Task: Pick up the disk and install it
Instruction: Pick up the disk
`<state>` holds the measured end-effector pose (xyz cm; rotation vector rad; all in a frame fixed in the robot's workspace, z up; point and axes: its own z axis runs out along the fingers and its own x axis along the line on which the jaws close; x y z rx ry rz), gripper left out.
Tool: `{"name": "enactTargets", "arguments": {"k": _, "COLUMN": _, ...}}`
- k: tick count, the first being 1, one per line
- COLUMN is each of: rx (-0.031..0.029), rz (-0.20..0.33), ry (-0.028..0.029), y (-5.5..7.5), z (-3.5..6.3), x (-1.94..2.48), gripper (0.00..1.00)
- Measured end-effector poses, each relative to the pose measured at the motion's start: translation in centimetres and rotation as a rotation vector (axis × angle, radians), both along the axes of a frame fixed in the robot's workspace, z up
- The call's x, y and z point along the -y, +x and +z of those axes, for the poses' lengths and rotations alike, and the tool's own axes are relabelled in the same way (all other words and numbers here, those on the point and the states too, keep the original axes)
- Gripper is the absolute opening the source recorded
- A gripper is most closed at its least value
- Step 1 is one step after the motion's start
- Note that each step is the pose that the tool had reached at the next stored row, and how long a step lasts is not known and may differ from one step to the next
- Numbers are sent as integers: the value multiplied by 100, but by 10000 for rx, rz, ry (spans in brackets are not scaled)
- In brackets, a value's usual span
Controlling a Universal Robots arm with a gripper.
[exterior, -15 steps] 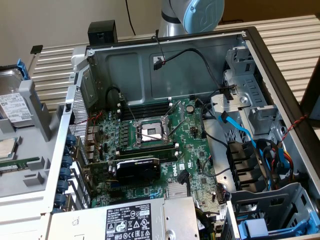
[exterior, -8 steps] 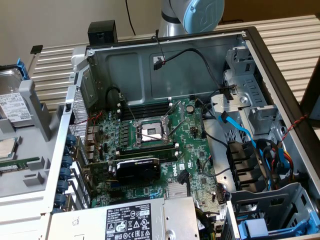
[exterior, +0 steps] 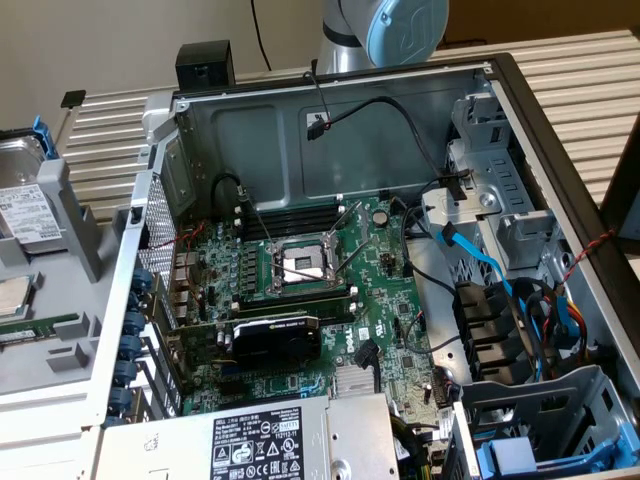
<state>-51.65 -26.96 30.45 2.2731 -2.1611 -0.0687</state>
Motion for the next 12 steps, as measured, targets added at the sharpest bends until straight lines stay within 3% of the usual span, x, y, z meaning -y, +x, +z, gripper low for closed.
{"name": "enactTargets", "arguments": {"k": 12, "rx": -1, "rz": 0, "ry": -3, "y": -2, "z": 39, "x": 0, "gripper": 38}}
